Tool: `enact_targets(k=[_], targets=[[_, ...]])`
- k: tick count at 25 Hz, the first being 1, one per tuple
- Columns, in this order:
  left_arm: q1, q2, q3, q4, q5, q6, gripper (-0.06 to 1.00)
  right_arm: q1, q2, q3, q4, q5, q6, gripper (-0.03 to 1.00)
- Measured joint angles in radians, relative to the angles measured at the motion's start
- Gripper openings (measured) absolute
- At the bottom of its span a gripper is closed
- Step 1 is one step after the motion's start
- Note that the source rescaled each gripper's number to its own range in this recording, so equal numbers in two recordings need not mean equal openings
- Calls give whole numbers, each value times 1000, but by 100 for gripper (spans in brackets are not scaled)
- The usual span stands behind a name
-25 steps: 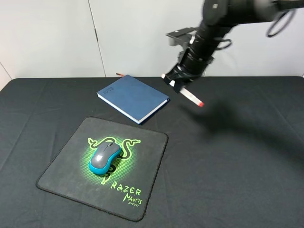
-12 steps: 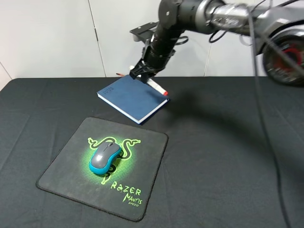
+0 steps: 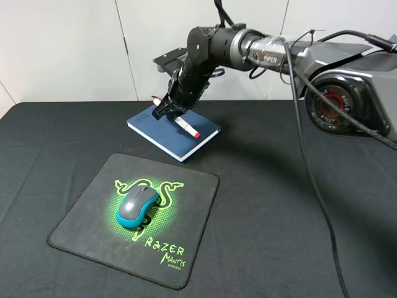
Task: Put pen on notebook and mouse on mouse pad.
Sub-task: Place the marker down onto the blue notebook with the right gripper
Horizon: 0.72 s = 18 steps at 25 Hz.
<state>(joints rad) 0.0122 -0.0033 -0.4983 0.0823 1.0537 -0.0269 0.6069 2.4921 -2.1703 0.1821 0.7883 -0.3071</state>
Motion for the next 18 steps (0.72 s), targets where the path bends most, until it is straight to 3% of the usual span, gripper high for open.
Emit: enact_targets(k=[8,18], targets=[[0,0,0,0,0,0,94,0,36,0,3,-89,-20,0],[0,0,0,0,0,0,94,0,66,-1,4,-89,-21,0]])
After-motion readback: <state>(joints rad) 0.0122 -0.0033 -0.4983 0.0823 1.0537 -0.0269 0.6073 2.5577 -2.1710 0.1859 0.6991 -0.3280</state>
